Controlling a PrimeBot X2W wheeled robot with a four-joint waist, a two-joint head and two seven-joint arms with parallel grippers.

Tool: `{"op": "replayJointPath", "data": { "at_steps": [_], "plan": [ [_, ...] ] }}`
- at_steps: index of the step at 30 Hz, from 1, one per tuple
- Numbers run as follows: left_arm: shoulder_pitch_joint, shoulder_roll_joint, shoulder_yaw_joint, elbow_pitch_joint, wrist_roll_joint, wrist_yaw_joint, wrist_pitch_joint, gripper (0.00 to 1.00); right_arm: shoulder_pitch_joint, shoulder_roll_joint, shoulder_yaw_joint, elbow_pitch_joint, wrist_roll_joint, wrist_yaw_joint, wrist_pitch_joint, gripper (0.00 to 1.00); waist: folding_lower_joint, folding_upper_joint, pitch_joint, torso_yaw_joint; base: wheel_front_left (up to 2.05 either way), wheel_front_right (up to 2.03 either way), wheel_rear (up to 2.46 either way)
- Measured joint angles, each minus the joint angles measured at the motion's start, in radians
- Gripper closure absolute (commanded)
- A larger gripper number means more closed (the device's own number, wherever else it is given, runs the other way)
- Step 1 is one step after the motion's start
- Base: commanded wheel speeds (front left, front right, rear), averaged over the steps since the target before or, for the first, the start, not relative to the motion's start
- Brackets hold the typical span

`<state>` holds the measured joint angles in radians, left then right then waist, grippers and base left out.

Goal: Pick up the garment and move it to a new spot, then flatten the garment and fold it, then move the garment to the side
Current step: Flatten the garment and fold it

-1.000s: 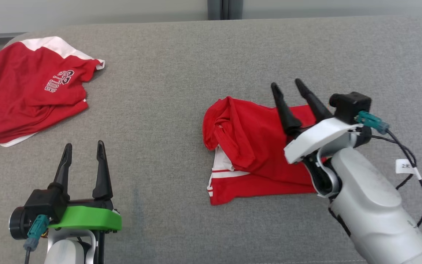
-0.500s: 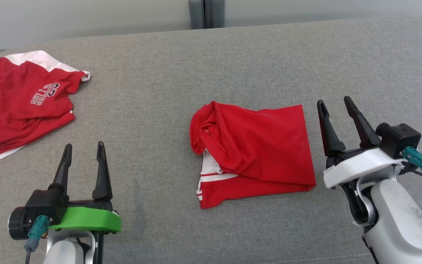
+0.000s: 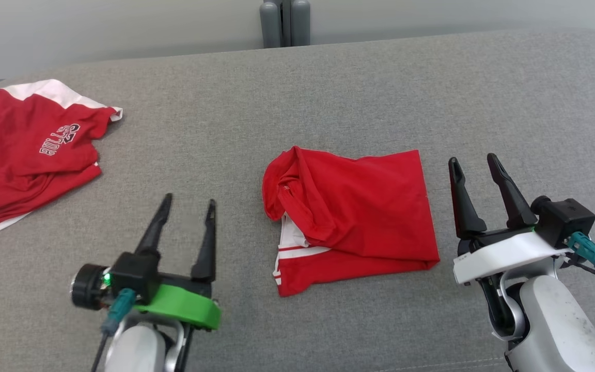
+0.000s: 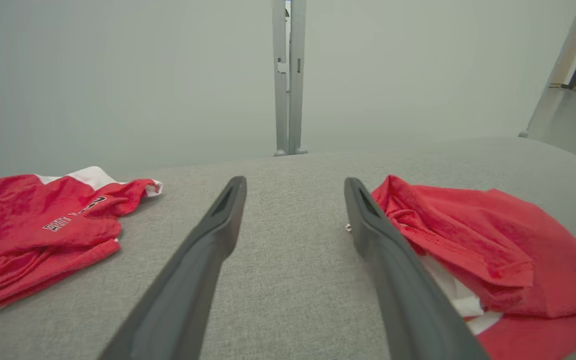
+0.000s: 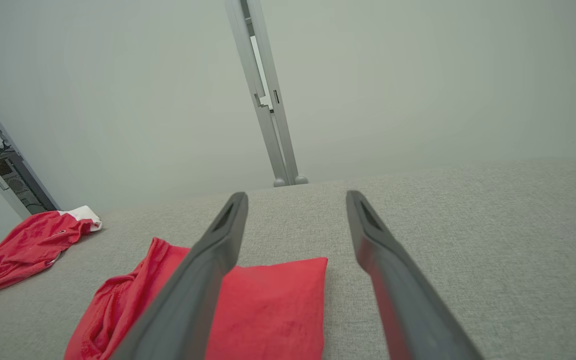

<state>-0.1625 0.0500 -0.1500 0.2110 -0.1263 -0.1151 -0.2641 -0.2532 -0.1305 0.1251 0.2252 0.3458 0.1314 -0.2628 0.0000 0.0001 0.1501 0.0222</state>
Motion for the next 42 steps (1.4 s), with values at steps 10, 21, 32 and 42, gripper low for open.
{"op": "replayJointPath", "data": {
  "at_steps": [10, 21, 32, 42],
  "plan": [
    [-0.13, 0.0, -0.267, 0.127, 0.033, -0.013, 0.0, 0.0, -0.003, 0.016, 0.008, -0.006, -0.009, 0.0, 0.0, 0.0, 0.0, 0.0, 0.018, -0.056, 0.0, 0.0, 0.0],
    [-0.209, 0.038, -0.429, 0.296, 0.01, -0.014, 0.0, 0.0, -0.005, 0.025, -0.019, -0.016, -0.009, 0.0, 0.0, 0.0, 0.0, 0.0, 0.062, -0.131, 0.0, 0.0, 0.0],
    [-0.234, 0.034, -0.411, 0.37, -0.051, -0.014, 0.0, 1.0, -0.005, 0.032, -0.037, -0.021, -0.015, 0.0, 0.0, 0.0, 0.0, 0.0, 0.076, -0.14, 0.0, 0.0, 0.0],
    [-0.129, 0.042, -0.435, 0.207, -0.139, -0.014, 0.0, 1.0, 0.002, 0.031, -0.052, -0.015, -0.023, 0.0, 0.0, 0.0, 0.0, 0.0, 0.05, -0.087, 0.0, 0.0, 0.0]
  ]
}}
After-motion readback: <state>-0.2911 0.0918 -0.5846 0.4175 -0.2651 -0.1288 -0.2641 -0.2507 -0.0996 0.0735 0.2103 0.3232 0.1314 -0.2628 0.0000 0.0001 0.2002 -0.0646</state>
